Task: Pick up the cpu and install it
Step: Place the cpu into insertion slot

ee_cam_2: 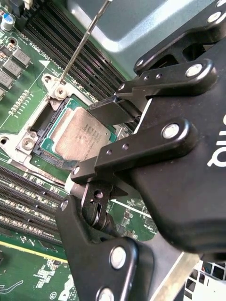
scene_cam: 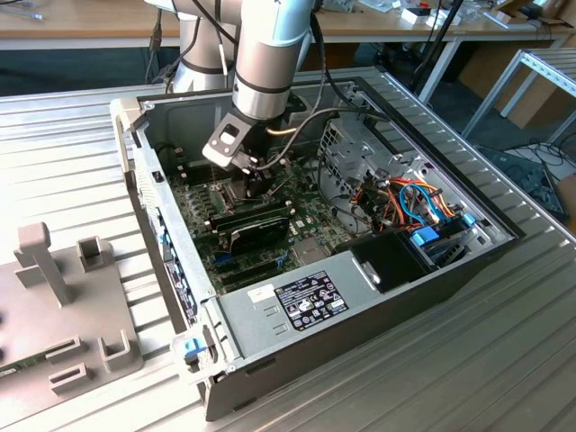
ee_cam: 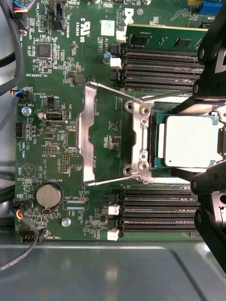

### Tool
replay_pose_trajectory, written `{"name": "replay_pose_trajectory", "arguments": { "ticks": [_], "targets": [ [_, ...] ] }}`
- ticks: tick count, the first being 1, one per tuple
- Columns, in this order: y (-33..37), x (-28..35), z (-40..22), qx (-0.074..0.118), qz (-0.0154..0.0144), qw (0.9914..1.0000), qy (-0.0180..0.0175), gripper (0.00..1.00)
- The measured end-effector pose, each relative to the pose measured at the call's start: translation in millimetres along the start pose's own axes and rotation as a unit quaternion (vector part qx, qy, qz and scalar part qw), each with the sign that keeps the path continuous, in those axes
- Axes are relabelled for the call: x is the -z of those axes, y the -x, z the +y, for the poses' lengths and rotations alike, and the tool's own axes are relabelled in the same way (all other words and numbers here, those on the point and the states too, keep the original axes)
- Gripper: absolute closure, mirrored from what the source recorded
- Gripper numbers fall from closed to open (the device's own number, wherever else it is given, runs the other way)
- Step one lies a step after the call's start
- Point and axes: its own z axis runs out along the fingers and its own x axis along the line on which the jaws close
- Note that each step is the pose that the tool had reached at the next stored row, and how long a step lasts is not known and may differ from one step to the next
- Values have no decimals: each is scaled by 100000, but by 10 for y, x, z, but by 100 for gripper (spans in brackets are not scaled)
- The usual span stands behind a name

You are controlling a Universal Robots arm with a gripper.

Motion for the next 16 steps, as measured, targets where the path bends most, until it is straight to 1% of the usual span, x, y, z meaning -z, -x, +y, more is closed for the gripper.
{"name": "replay_pose_trajectory", "arguments": {
  "ticks": [1, 4, 5, 7, 16],
  "targets": [
    [1, 0, 0, 18, 5, 100000, 5, 46],
    [2, 0, 0, 848, -9, 99996, 2, 46],
    [3, 0, 0, 1597, -12, 99987, 118, 46],
    [4, 0, -2, 2084, -26, 99978, 175, 46],
    [7, -11, -7, 2224, -26, 99975, 180, 46]
  ]
}}
